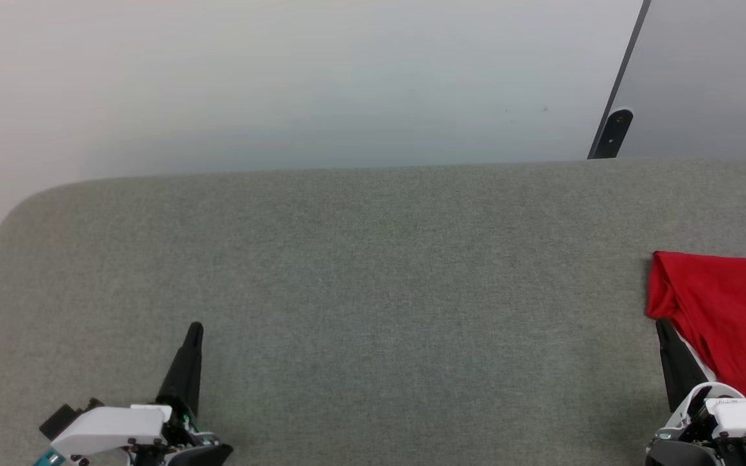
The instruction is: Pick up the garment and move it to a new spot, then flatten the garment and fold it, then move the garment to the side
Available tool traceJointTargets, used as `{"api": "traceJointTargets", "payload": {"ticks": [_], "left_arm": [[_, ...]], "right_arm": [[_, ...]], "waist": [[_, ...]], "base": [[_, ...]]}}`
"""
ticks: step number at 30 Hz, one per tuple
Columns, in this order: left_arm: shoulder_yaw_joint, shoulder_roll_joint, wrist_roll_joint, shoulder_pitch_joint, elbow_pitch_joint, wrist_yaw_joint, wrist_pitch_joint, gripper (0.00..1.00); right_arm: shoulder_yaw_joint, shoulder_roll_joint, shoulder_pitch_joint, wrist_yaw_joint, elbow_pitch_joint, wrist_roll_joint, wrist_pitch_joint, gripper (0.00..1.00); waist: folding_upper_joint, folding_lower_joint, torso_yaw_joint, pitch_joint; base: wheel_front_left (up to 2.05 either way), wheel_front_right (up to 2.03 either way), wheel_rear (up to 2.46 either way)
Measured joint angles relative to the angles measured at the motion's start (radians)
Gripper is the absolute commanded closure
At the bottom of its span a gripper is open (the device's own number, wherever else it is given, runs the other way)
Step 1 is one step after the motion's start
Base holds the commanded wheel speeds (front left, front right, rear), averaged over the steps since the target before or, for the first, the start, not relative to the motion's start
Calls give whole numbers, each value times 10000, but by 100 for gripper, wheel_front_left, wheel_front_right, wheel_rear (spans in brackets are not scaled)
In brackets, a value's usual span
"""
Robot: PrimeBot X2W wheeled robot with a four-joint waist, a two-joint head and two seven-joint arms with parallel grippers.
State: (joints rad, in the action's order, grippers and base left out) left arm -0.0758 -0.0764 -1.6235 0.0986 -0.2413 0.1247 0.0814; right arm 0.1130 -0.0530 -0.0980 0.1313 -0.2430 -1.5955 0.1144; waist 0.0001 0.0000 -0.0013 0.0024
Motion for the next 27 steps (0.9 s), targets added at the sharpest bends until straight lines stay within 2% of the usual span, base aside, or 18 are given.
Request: {"api": "traceJointTargets", "payload": {"ticks": [27], "left_arm": [[-121, 71, -134, 46, -46, 46, 123, 100]], "right_arm": [[19, 19, -95, 0, -38, -151, -2, 100]], "waist": [[0, 0, 13, 8]], "base": [[0, 0, 0]]}}
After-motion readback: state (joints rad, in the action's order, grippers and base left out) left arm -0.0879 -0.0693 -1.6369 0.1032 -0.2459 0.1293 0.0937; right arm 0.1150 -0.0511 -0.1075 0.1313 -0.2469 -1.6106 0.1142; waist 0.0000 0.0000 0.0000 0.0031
